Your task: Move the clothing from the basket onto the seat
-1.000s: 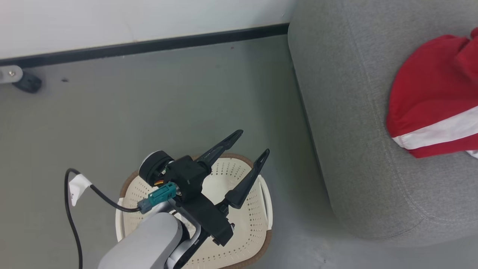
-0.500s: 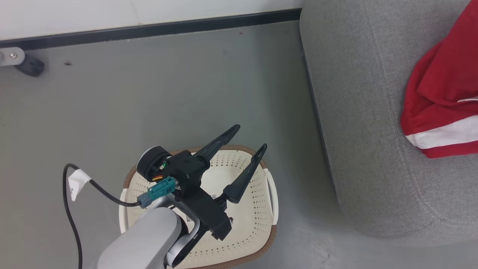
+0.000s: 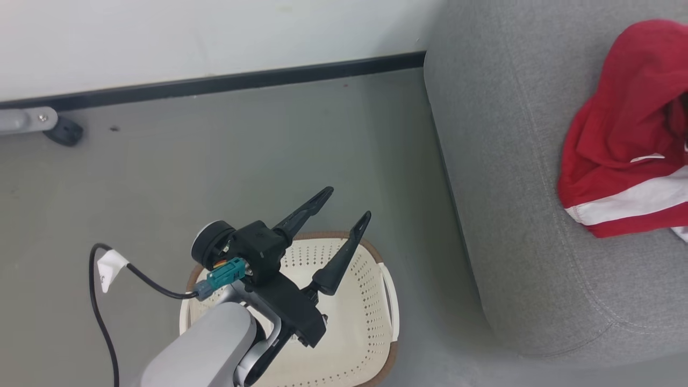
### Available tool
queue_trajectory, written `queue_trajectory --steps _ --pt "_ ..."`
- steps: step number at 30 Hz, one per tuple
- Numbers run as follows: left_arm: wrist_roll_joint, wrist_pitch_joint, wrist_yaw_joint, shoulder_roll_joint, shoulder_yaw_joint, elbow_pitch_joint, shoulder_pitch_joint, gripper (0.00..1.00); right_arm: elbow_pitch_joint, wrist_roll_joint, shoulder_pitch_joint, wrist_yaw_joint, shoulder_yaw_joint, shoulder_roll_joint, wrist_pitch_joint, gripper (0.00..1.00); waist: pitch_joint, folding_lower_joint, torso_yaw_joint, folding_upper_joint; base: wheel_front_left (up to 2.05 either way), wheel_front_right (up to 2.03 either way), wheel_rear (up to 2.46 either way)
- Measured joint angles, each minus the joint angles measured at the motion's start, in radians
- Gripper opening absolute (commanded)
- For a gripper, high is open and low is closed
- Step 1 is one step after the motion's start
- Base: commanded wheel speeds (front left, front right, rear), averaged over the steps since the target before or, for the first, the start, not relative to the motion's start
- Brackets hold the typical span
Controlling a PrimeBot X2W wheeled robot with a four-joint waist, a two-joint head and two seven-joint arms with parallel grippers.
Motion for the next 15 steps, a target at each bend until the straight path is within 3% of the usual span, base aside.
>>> queue_trajectory --steps 9,15 --pt "-0.020 -0.014 -0.001 -0.002 0.014 0.042 0.071 1.00 -0.107 0.009 0.118 0.001 0.126 -0.050 -0.032 1.00 -0.088 -0.0001 -0.009 0.0000 0.00 0.00 0.00" --pt "-0.029 -0.022 0.000 -0.004 0.036 0.052 0.106 1.00 -0.176 0.049 0.188 0.001 0.144 -0.106 -0.095 1.00 -0.150 -0.0001 -0.012 -0.0001 0.00 0.00 0.00"
